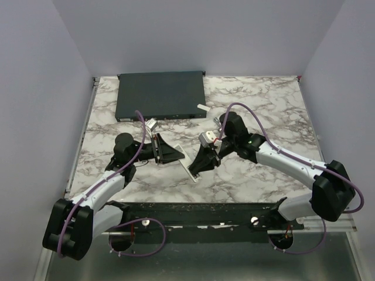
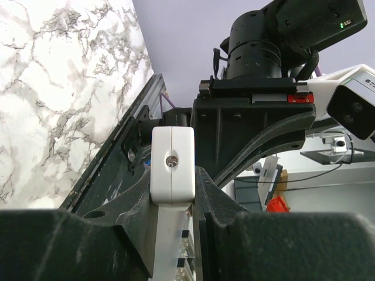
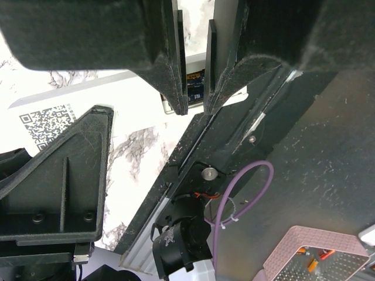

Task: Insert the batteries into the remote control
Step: Load the battery into the remote control.

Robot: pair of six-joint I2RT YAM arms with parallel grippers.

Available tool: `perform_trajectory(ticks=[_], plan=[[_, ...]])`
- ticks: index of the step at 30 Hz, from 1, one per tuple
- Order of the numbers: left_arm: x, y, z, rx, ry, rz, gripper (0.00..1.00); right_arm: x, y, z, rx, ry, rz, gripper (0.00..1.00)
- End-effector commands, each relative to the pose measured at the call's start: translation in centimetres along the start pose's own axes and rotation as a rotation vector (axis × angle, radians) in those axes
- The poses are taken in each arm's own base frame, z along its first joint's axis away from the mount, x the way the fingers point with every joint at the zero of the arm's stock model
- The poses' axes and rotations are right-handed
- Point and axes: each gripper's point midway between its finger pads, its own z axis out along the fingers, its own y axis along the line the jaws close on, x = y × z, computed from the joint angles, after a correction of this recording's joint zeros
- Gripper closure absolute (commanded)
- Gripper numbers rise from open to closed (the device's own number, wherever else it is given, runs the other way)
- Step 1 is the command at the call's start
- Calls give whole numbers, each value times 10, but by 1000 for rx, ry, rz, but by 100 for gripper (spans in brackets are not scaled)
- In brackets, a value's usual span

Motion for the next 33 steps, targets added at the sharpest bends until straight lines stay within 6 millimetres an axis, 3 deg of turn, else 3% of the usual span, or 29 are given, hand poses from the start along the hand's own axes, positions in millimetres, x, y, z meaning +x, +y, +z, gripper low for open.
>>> perform_trajectory(ticks=[1, 18, 23, 27, 30, 33], plan=[[9, -30, -1, 92, 60, 48, 100, 21, -8, -7, 91, 81, 83, 75], [7, -24, 1, 75, 56, 42, 100, -48, 10, -9, 40, -110, -57, 75], [7, -22, 1, 68, 58, 46, 100, -64, 8, -16, 147, -156, -32, 74], [7, -20, 1, 64, 55, 51, 100, -73, -8, -31, 387, -220, 116, 60], [5, -20, 2, 59, 46, 63, 100, -68, -12, -43, 525, -260, 264, 48], [3, -23, 3, 62, 43, 78, 100, -61, -4, -52, 595, -252, 371, 41]])
